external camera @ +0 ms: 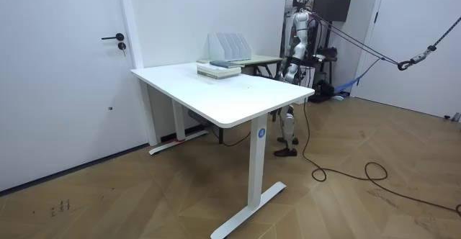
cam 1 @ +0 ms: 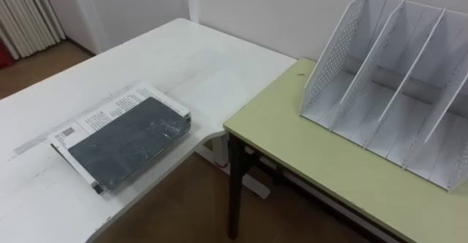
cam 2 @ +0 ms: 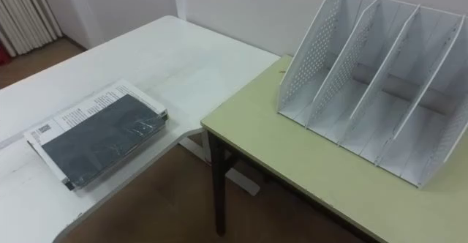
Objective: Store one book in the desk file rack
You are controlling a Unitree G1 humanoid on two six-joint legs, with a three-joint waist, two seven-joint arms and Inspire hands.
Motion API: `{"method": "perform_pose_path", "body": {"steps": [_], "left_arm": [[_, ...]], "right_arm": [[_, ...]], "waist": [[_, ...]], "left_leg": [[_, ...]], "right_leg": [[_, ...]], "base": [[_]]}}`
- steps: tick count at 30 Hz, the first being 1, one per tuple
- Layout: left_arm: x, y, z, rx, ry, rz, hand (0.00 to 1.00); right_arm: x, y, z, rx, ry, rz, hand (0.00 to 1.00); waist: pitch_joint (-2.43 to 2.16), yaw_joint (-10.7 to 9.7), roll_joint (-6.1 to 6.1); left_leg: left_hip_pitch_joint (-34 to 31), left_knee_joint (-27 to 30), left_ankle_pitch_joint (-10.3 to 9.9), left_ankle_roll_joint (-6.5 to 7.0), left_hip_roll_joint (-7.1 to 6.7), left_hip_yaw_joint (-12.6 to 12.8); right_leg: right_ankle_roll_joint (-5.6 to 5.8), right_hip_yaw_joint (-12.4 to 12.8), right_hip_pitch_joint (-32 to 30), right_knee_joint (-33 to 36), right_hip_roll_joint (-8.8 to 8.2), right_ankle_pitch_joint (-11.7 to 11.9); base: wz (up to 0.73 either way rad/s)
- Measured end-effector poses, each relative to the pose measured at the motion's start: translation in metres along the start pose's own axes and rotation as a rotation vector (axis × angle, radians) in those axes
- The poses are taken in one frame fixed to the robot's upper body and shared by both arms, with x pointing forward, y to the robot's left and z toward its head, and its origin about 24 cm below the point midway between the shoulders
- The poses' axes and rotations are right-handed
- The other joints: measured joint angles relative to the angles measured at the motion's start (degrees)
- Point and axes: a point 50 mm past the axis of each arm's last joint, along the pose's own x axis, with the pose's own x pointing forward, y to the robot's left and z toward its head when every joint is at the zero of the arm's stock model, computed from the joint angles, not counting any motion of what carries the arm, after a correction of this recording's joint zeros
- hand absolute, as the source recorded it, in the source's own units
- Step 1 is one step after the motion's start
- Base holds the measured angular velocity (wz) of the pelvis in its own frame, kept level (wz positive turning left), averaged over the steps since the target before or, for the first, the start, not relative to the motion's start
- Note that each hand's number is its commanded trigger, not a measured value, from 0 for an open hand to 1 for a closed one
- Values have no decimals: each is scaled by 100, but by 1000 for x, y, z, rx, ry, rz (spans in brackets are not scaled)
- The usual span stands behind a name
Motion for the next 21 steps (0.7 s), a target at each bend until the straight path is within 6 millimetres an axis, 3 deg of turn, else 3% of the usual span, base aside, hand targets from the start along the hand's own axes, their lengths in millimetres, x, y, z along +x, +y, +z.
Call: {"method": "perform_pose_path", "body": {"steps": [21], "left_arm": [[1, -2, 8, 77, -55, 24, 0]], "right_arm": [[-1, 1, -4, 37, -12, 4, 0]], "waist": [[-2, 19, -22]], "left_leg": [[-6, 11, 0, -2, 9, 15]], "right_leg": [[-11, 10, -38, -2, 11, 9]], "base": [[0]]}}
